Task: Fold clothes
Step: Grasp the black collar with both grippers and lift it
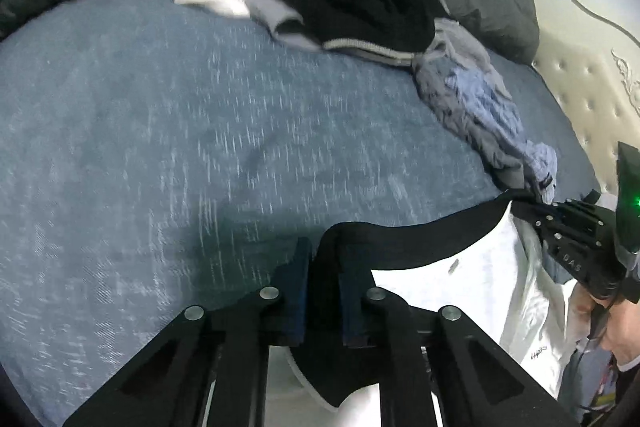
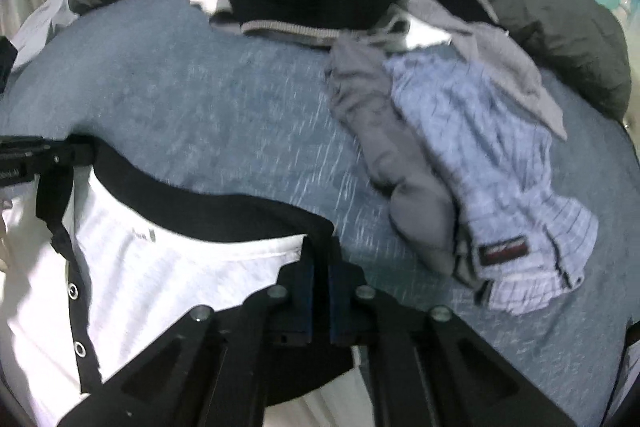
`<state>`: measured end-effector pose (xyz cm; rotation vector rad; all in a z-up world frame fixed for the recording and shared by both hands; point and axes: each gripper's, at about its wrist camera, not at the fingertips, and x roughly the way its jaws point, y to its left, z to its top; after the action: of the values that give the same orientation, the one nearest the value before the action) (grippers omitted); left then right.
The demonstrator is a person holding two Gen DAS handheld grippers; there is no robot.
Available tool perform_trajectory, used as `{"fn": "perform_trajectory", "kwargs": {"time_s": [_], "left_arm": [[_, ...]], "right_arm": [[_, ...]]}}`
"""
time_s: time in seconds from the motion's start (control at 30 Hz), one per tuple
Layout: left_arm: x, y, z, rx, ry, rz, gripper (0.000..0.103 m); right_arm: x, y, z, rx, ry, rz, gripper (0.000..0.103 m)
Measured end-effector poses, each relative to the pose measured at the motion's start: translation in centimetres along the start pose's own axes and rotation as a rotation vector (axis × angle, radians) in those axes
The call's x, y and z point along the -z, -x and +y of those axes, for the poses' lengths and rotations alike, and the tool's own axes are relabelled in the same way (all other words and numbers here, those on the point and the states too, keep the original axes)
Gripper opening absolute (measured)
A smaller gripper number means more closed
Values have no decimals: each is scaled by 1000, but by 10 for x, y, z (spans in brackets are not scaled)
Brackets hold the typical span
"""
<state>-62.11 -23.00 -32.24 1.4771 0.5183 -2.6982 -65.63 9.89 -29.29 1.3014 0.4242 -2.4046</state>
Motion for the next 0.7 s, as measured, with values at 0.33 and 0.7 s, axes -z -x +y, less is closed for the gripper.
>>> {"fn": "perform_trajectory", "kwargs": {"time_s": [0.33, 0.7], "left_arm": [[-58, 31, 3, -22, 42, -88, 11], [-88, 1, 13, -44, 50, -73, 11]], "right_arm": [[-57, 21, -15, 35, -38, -81, 4], [-102, -7, -27, 45, -82, -90, 4]]}}
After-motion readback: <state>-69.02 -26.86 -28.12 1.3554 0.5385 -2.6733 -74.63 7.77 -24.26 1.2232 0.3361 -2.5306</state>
